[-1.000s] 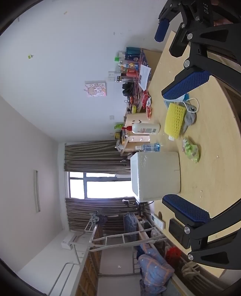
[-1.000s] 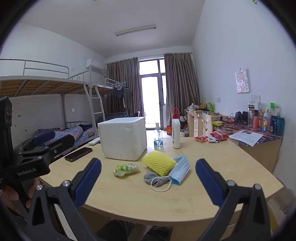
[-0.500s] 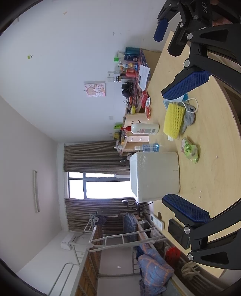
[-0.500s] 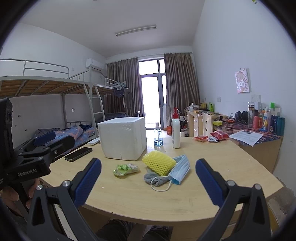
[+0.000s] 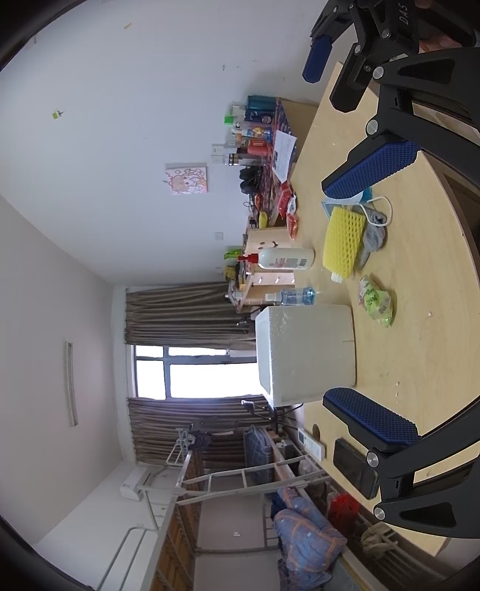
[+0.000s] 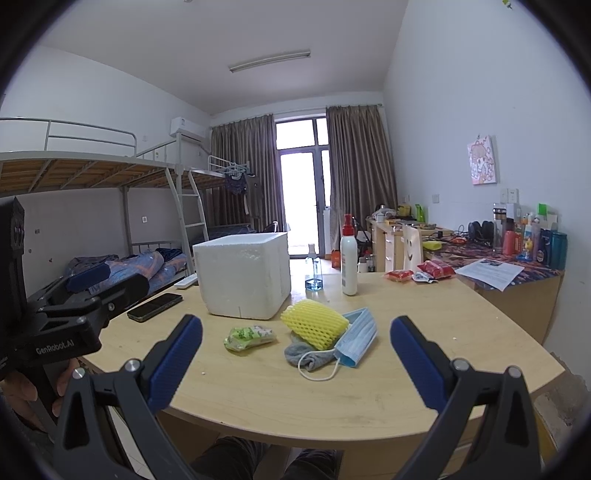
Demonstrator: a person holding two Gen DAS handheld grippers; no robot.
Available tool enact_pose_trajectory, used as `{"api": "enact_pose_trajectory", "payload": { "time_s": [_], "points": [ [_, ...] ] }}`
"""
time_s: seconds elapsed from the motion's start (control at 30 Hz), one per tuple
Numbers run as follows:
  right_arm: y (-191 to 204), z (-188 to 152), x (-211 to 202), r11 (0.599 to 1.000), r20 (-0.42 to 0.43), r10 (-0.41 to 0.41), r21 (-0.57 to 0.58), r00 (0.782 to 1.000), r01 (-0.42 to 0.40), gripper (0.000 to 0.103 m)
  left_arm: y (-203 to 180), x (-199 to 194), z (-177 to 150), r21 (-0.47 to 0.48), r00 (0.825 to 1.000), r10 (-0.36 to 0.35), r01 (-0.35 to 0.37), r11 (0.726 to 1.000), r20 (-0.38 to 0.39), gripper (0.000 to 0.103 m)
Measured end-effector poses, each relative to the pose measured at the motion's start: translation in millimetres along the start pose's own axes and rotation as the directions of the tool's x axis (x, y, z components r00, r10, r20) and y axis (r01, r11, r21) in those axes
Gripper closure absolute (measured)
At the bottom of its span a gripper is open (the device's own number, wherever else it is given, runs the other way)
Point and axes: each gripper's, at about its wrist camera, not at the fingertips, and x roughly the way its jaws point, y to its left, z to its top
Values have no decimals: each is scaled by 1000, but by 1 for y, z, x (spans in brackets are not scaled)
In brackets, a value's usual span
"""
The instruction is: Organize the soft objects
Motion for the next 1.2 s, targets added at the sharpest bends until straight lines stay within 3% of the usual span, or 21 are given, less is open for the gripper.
{"api": "enact_pose_trajectory", "payload": {
  "time_s": [1.2],
  "points": [
    [-9, 0, 16, 1000, -31, -3, 18, 1000, 3, 0, 11, 21, -7, -41, 999, -8, 6, 999, -45, 1]
  ]
}}
